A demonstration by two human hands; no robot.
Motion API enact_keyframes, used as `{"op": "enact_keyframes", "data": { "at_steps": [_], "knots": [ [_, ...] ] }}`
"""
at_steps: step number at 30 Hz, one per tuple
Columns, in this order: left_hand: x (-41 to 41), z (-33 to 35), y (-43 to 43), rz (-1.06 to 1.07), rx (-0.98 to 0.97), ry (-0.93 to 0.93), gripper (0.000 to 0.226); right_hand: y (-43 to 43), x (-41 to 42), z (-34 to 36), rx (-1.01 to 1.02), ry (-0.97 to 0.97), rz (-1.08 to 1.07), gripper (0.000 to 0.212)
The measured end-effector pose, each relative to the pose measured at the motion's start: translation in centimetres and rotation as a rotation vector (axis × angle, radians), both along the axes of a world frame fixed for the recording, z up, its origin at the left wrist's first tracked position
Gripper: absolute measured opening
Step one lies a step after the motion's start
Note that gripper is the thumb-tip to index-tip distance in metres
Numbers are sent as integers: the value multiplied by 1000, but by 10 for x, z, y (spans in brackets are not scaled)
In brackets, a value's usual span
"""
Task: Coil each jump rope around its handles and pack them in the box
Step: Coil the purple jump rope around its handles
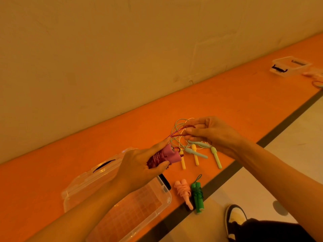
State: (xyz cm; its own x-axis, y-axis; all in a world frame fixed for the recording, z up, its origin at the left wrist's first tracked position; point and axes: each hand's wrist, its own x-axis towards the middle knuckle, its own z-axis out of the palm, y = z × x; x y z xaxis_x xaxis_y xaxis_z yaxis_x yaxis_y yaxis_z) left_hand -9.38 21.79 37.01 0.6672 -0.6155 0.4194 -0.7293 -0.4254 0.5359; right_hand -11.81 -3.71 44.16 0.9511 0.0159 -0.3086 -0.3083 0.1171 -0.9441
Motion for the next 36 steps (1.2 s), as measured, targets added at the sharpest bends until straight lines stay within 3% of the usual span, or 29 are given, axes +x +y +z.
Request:
{"op": "enact_keyframes", "data": {
  "at_steps": [5,9,14,36],
  "knots": [
    [3,-2,2,2,-38,83,61,2,-5,5,99,-83,90,30],
    [4,-3,2,9,-66,95,62,9,-10,3,-129,-207,120,22],
    [5,-6,4,-10,-59,96,59,25,-11,-9,-260,-291,64,14],
    [8,-7,8,-18,-102,138,60,32,-16,-22,-452,-352,271,20]
  ]
}}
